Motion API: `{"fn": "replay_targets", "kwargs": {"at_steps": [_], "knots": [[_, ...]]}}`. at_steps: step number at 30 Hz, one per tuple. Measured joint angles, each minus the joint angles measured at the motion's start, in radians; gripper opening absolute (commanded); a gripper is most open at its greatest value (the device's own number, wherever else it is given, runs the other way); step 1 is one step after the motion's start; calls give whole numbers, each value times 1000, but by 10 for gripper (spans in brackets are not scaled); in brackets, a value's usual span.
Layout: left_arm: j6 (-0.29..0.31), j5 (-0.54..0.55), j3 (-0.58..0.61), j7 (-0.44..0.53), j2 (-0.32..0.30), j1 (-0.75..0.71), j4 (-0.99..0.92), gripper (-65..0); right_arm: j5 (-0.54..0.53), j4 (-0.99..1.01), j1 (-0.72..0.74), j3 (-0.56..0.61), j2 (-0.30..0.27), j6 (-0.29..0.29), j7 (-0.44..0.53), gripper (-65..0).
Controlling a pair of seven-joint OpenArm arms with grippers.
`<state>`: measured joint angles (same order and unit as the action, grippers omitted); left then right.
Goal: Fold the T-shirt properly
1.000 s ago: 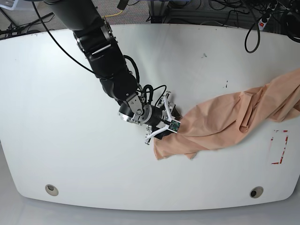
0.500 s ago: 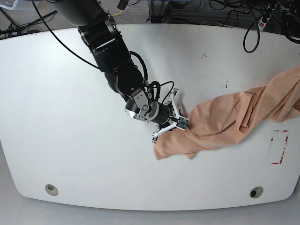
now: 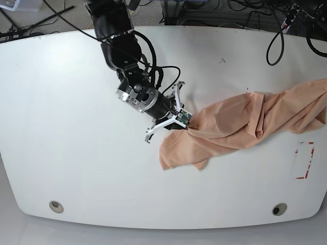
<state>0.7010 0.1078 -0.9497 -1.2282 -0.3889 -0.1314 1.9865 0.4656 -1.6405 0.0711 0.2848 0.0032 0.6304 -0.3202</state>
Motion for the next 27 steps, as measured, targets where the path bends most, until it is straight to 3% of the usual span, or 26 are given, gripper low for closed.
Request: {"fn": "replay_targets", "kwargs": {"at_steps": [7,17,21,24,27], "knots": [[0,-4,158,-1,1,131,0,-642,0,-231,-151,-178,-16,79,-73,-650],[0,-11,373,-5,111,343,5,-643,-5,-342,-164,-562,-21,73,-103,-650],[-1,-16,451,-5,148,399,4,-643,-6,-342,-151,-640,-86,74,-114,-650],[-1,-12,504,-5,179,405,4,-643,-116,-343,-153,-674,-143,78,-149,-650],[0,-7,532,-5,209,402,3,-643,-188,-342,-161,-694,-192,77,-253,-650]]}}
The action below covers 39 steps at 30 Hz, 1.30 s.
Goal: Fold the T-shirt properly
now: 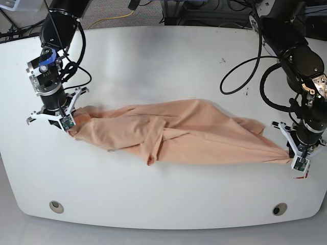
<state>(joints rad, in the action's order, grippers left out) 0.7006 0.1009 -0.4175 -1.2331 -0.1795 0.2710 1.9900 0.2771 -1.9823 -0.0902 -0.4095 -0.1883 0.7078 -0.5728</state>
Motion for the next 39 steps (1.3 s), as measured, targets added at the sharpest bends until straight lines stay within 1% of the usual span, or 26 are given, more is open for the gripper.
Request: {"fn": "replay_targets", "kwargs": {"at_steps": [1,4,8,11,15,19,23,27,29,32,35,39], "knots": [[0,0,0,0,7,-2,0,-643,-23,0,-2,-5,-12,-3,-20,-650],[0,-4,-6,-4,9,-8,0,-643,-50,0,-2,-5,-16,-2,-42,-650],[0,-8,-21,-2,4,-39,0,-643,-72,8,-2,-2,-4,0,-40,-650],[0,-14,-22,-9,-4,-49,-3,-643,-67,30,7,-3,15,0,-42,-650],[0,-11,-21,-4,-16,-8,-3,-643,-61,52,62,-2,25,4,-60,-650],[-1,-8,-21,-4,-15,64,-3,-642,-64,96,158,4,21,0,-41,-650],[-34,-6,-19,-6,-15,143,-3,-642,-53,153,252,5,18,5,-60,-650],[-105,-3,-18,-5,-16,232,-13,-642,-10,209,395,10,8,11,-74,-650],[-144,-2,-18,-6,-15,271,-32,-642,13,244,474,21,1,3,-87,-650],[-193,-11,-18,-6,-12,326,-50,-642,18,304,569,76,-34,1,-105,-650],[-218,-15,-22,-8,2,371,-53,-642,7,348,638,113,-56,8,-99,-650],[-232,-11,-20,-7,6,431,-56,-640,13,416,745,145,-63,8,-106,-650]]}}
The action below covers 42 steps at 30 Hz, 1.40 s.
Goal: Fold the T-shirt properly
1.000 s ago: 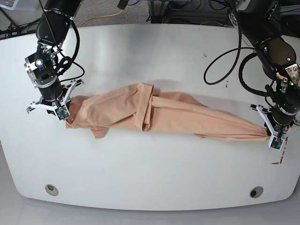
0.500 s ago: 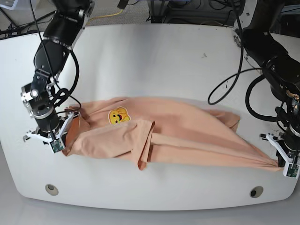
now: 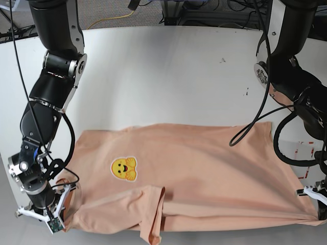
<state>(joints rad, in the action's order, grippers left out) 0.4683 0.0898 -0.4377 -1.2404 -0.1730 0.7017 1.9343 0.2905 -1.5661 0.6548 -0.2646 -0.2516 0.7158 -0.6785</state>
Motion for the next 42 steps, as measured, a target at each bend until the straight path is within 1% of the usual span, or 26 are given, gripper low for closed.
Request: {"fn": "replay_targets", "kwargs": {"at_steps": [7,10,16,18,19,21,24,25,26,28,31,33,34,38,40,42], "knots": [[-12,-19,-1,-1,-8,126,-2,-640,-3,111,186,64,-37,0,-13,-650],[-12,-37,1,1,-12,200,-31,-640,-2,148,257,77,-40,0,-15,-650],[-9,-39,0,-1,-73,328,-116,-640,-8,166,383,113,-41,1,-19,-650],[-8,-33,2,3,-96,372,-149,-640,-11,159,422,122,-36,1,-43,-650],[-8,-29,11,9,-106,381,-161,-640,-12,156,431,122,-36,0,-59,-650],[11,-36,45,37,-126,382,-181,-640,-19,153,435,120,-42,-1,-67,-650],[64,-27,87,93,-135,336,-188,-640,-13,153,387,113,-43,-9,-86,-650],[76,-21,89,104,-135,309,-183,-640,-4,143,356,112,-45,-12,-89,-650],[84,-25,88,93,-134,280,-177,-640,-5,123,311,110,-48,-9,-96,-650],[86,-31,88,64,-130,246,-171,-640,-11,92,238,107,-54,0,-104,-650],[91,-29,85,91,-137,186,-142,-640,-69,24,135,65,-48,2,-107,-650],[103,-38,82,90,-137,133,-123,-640,-97,-13,73,37,-49,3,-97,-650],[112,-40,82,90,-135,99,-116,-640,-104,-29,38,24,-51,-1,-95,-650],[119,-28,85,106,-126,-42,-64,-640,-100,-85,-98,6,-53,-11,-107,-650],[119,-31,84,108,-125,-114,-38,-640,-119,-107,-172,-23,-36,-2,-105,-650],[119,-26,68,113,-122,-190,-17,-640,-130,-133,-240,-56,-9,-8,-110,-650]]}}
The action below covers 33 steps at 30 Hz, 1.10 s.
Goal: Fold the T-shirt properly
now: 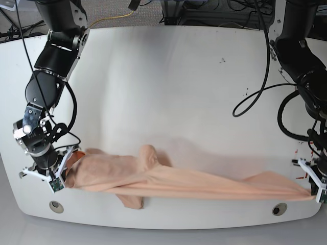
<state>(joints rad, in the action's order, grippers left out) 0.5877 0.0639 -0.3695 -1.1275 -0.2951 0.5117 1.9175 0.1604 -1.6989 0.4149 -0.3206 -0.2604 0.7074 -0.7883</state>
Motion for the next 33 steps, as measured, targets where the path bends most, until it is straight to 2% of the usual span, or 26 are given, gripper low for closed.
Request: {"fn": "replay_targets", "kwargs": {"at_steps": [4,7,11,15,19,25,33], "knots": [[10,-10,-78,-3,36,-137,18,-643,-7,-54,-117,-16,20,-1,4,-650],[71,-5,-125,2,47,-229,19,-643,-9,-89,-199,-16,29,1,5,-650],[108,-2,-192,38,51,-341,33,-643,-11,-161,-312,-66,77,5,2,-650],[109,-8,-216,44,48,-427,56,-643,-11,-224,-388,-71,89,0,-5,-650],[110,5,-232,50,51,-499,60,-644,-23,-284,-452,-74,103,3,-83,-650],[118,5,-295,48,52,-624,62,-644,-130,-291,-558,-128,130,2,-140,-650],[121,7,-378,58,53,-729,62,-644,-243,-290,-705,-149,131,4,-138,-650]]}}
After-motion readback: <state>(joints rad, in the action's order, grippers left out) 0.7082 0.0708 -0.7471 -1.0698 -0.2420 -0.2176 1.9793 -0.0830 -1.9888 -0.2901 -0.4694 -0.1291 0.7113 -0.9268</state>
